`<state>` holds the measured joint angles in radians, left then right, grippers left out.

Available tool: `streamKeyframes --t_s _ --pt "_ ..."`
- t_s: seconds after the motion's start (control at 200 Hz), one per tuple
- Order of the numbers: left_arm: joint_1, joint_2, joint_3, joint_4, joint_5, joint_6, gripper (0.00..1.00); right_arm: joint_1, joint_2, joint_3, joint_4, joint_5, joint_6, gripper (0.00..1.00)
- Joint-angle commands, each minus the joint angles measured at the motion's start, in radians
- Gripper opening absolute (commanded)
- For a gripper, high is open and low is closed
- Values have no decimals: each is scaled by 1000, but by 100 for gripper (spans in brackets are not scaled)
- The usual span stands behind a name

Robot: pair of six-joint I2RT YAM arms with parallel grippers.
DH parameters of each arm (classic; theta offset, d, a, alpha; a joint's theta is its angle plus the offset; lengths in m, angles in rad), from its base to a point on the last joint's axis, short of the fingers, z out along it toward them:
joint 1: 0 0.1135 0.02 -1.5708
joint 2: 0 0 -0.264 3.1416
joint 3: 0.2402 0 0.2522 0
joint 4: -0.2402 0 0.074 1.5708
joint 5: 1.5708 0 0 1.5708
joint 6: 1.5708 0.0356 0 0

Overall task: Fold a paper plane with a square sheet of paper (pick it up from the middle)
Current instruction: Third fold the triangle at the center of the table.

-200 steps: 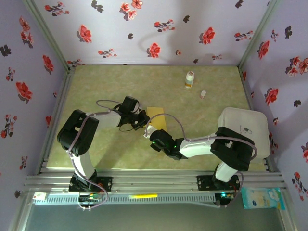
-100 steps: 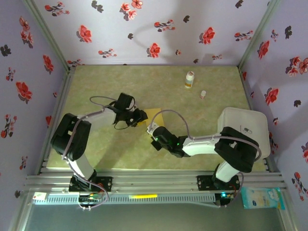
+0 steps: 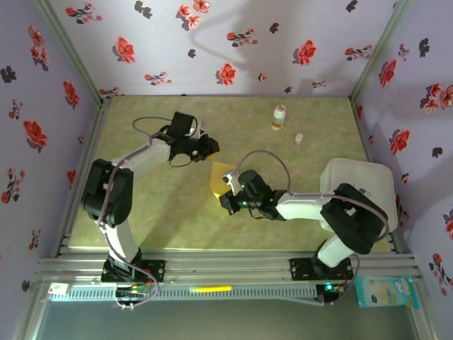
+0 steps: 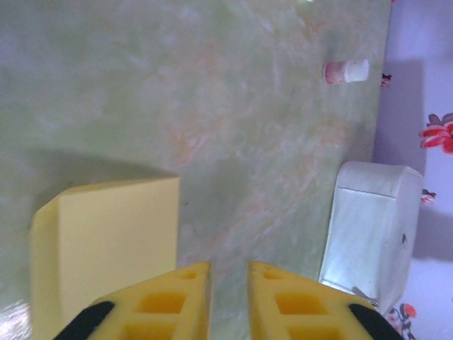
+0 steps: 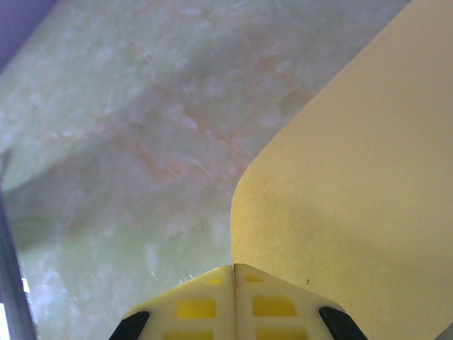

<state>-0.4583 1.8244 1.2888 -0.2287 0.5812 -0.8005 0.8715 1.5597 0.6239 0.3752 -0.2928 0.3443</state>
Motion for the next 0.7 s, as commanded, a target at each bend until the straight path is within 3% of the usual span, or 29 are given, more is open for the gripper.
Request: streamKeyframes --t_s 0.0,0.29,0.475,0.695 --pt "-12 88 66 -28 91 51 16 -20 31 16 50 -97 69 0" --pt "-43 222 117 -106 91 111 13 -35 72 28 31 -121 88 0" --pt "-45 284 105 -124 82 130 11 -63 125 87 -25 -216 145 0" --pt "-46 323 94 -178 14 171 8 -78 137 100 -57 -201 134 0"
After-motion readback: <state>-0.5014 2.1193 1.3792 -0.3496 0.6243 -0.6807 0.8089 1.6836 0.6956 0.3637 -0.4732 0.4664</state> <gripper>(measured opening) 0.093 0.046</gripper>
